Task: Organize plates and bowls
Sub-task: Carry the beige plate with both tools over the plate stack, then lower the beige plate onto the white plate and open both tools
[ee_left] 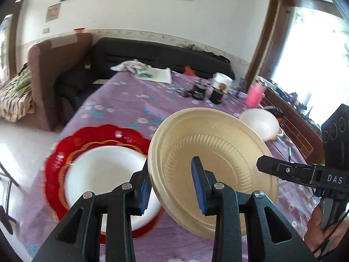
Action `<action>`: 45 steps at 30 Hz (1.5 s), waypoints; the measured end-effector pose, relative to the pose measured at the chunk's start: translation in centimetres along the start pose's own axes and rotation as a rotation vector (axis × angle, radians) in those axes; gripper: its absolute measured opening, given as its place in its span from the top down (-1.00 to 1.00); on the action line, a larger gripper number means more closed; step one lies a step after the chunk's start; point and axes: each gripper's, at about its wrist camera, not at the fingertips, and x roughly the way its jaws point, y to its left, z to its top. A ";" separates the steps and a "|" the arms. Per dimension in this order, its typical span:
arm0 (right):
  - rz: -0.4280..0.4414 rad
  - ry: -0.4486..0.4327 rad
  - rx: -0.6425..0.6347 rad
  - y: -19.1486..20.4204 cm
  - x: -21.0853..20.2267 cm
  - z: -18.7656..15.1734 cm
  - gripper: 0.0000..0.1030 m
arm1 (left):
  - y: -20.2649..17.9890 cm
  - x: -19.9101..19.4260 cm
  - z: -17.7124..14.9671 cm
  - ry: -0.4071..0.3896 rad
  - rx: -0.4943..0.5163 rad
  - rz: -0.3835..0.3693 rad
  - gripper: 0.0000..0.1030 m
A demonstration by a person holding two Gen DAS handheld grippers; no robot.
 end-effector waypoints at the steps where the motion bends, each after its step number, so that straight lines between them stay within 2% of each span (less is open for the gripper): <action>1: 0.008 0.007 -0.011 0.7 0.5 0.2 0.52 | 0.8 -0.4 0.1 -0.009 -0.010 0.015 0.37; 7: 0.051 0.059 -0.057 4.1 4.5 1.2 0.52 | 4.9 -1.6 0.5 -0.035 -0.081 0.089 0.37; 16: 0.085 0.168 -0.021 4.8 10.1 0.6 0.52 | 8.5 -0.6 -0.3 -0.004 -0.137 0.139 0.37; 22: 0.066 0.199 -0.017 4.5 11.5 -0.2 0.52 | 9.6 0.8 -1.3 0.034 -0.160 0.144 0.37; 40: 0.046 0.209 -0.022 4.3 13.5 -0.6 0.49 | 10.8 1.5 -1.7 0.048 -0.185 0.157 0.36; 44: 0.056 0.208 -0.021 4.1 13.5 -0.7 0.46 | 10.9 1.5 -1.7 0.047 -0.193 0.158 0.28; 45: 0.058 0.207 -0.020 4.1 13.4 -0.7 0.43 | 11.0 1.4 -1.8 0.044 -0.194 0.162 0.21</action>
